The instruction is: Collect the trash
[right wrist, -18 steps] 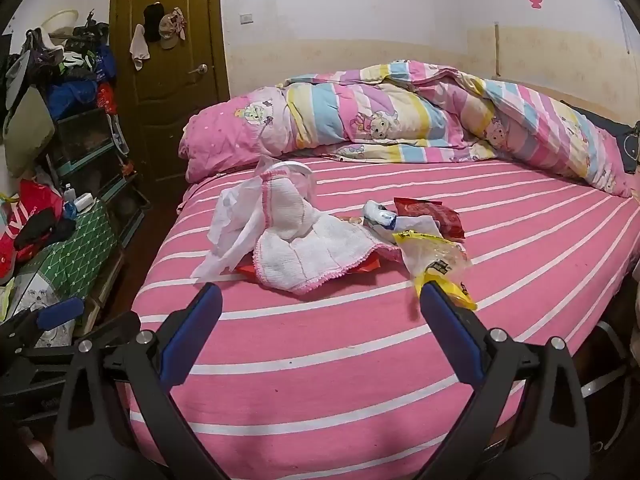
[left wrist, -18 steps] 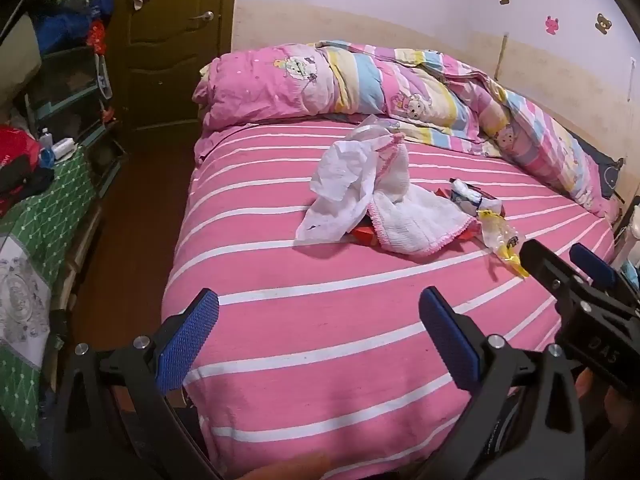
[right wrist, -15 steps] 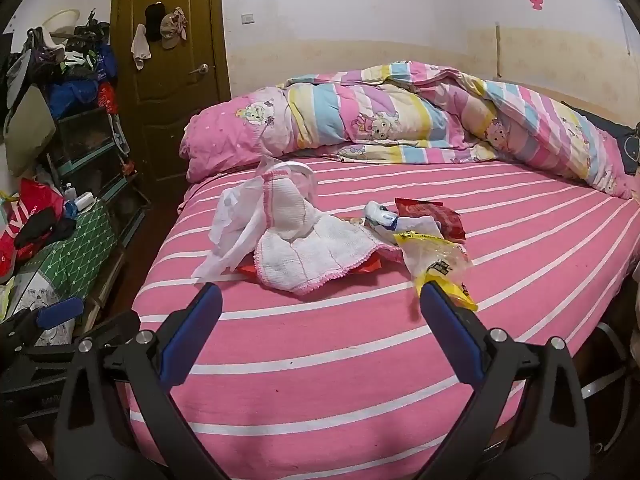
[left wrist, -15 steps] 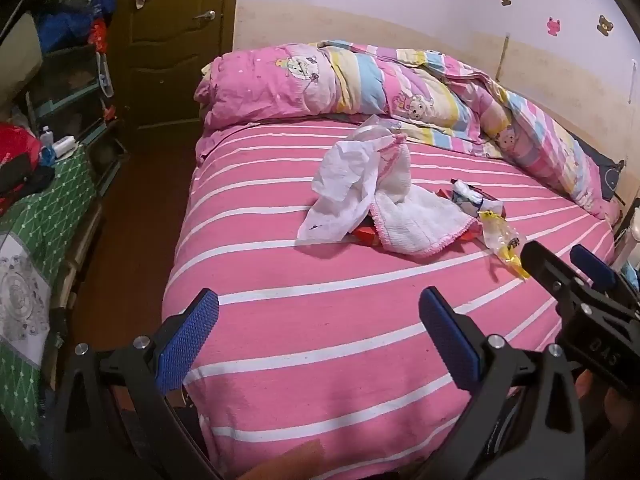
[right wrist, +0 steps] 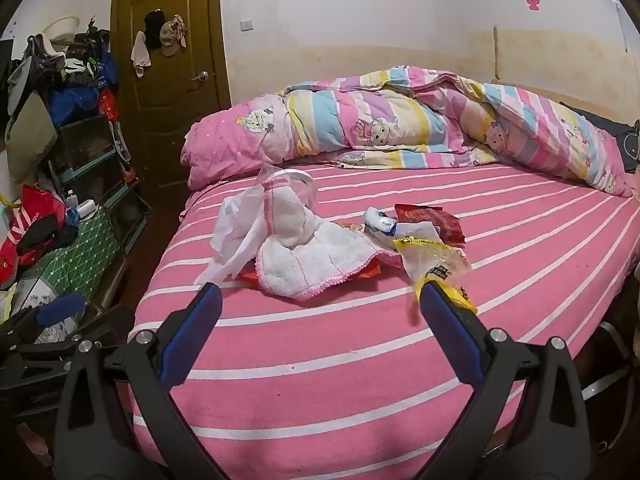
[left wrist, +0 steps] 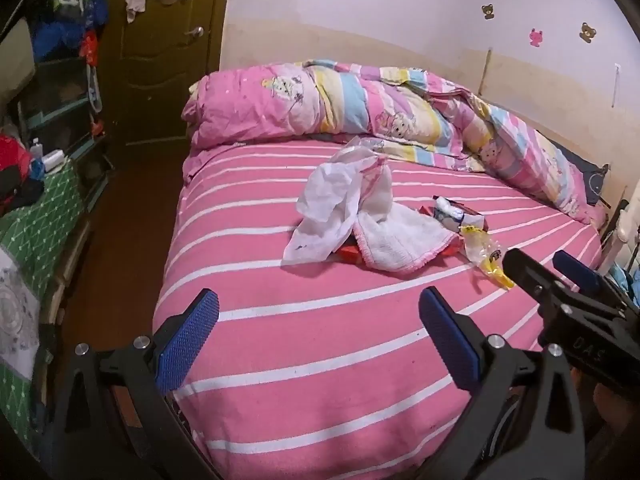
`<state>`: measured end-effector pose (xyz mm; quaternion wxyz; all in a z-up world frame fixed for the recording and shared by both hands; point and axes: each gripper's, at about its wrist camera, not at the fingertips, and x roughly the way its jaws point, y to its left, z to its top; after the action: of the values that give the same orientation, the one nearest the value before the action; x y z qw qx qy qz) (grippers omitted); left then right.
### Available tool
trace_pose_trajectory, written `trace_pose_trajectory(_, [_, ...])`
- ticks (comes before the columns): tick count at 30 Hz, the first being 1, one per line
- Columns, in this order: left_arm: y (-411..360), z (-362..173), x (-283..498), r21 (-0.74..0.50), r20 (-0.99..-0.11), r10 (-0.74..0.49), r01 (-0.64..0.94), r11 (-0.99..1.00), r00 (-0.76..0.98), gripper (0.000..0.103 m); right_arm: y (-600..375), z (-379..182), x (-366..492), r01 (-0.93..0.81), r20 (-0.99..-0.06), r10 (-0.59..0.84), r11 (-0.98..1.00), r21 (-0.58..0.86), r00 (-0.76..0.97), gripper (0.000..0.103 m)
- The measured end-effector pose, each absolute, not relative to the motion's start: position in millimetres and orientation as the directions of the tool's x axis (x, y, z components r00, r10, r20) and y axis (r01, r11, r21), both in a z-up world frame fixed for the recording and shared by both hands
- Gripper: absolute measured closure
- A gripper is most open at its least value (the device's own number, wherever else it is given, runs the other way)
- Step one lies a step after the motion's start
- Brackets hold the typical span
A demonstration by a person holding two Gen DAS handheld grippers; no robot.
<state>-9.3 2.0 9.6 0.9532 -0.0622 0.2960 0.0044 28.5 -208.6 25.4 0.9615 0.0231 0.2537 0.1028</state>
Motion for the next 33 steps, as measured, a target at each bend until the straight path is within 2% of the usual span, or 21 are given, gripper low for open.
trace_pose_trajectory(7, [9, 8, -7, -0.153, -0.564, -0.03, -0.069, 0.986, 0.825, 0.006, -210, 24, 29, -0.187, -0.48, 0.211, 0.977, 0.099, 0.851, 0.005])
trace_pose_trajectory(21, [0, 7, -8, -0.036, -0.553, 0.06, -0.096, 0.995, 0.831, 0.007, -209, 25, 28, -0.192, -0.476, 0.216, 0.976, 0.1, 0.852, 0.005])
trace_pose_trajectory(24, [-2, 7, -8, -0.024, -0.555, 0.065, -0.095, 0.995, 0.829, 0.012, -208, 26, 29, -0.197, -0.473, 0.224, 0.975, 0.107, 0.852, 0.005])
trace_pose_trajectory(26, [-2, 6, -7, -0.023, -0.563, 0.067, -0.096, 0.995, 0.824, 0.019, -208, 26, 28, -0.198, -0.47, 0.227, 0.974, 0.11, 0.853, 0.005])
trace_pose_trajectory(33, [0, 5, -7, -0.029, -0.565, 0.073, -0.109, 0.994, 0.822, 0.019, -208, 26, 28, -0.198, -0.469, 0.227, 0.974, 0.111, 0.853, 0.005])
